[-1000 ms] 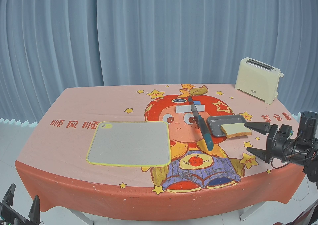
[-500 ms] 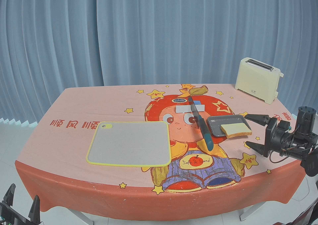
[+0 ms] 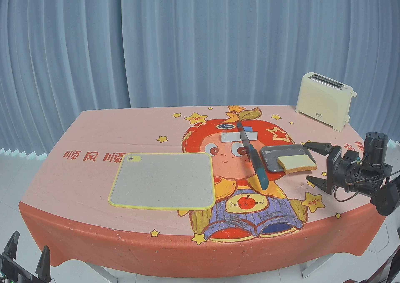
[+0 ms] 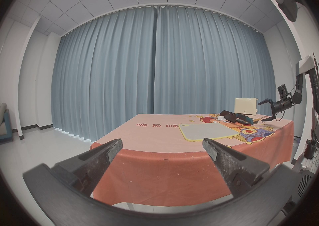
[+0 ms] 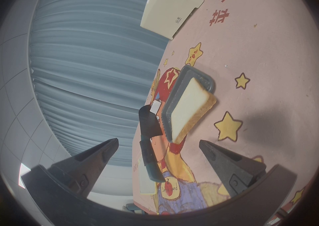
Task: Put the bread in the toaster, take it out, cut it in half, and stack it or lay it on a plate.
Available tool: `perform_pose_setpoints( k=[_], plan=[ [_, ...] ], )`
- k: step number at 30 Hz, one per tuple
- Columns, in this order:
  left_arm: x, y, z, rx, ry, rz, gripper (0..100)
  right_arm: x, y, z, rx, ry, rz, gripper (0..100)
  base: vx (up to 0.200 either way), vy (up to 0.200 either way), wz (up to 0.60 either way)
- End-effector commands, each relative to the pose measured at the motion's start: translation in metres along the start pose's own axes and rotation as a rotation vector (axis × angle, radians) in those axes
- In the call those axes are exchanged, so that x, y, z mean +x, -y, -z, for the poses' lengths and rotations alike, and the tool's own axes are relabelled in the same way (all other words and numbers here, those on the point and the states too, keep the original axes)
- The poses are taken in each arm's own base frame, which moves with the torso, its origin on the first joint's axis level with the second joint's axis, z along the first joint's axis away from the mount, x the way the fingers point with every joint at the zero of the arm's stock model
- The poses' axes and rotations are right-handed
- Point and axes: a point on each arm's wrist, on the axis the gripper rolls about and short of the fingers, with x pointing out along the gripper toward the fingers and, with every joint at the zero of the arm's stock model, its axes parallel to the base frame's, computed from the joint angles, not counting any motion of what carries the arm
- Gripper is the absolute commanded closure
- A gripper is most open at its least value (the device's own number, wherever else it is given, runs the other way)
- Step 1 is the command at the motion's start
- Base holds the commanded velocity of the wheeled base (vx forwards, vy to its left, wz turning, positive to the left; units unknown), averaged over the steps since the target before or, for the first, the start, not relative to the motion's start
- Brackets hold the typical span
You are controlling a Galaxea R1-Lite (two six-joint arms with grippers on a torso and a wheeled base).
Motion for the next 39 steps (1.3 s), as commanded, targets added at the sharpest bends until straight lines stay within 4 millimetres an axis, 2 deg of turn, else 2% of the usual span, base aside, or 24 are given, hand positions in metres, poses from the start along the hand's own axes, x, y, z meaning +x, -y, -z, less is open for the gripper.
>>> perform_pose_setpoints(
  k=[1, 8, 19, 30, 39],
  plan=[
    [0.0, 0.0, 0.005, 0.0, -0.001, -0.001, 0, 0.008, 0.007, -0.004, 0.016, 0.001, 0.027, 0, 0.0, 0.0, 0.0],
    [0.0, 0.0, 0.005, 0.0, -0.002, -0.001, 0, 0.017, 0.015, -0.008, 0.031, 0.002, 0.056, 0, 0.0, 0.0, 0.0],
    [0.0, 0.0, 0.005, 0.0, -0.002, -0.001, 0, 0.018, 0.014, -0.021, 0.04, 0.043, 0.048, 0, 0.0, 0.0, 0.0],
    [0.0, 0.0, 0.005, 0.0, -0.002, -0.001, 0, 0.03, 0.016, -0.028, 0.069, 0.068, 0.06, 0, 0.0, 0.0, 0.0],
    [0.0, 0.0, 0.005, -0.001, -0.002, -0.001, 0, 0.032, 0.019, -0.032, 0.075, 0.08, 0.065, 0, 0.0, 0.0, 0.0]
  ],
)
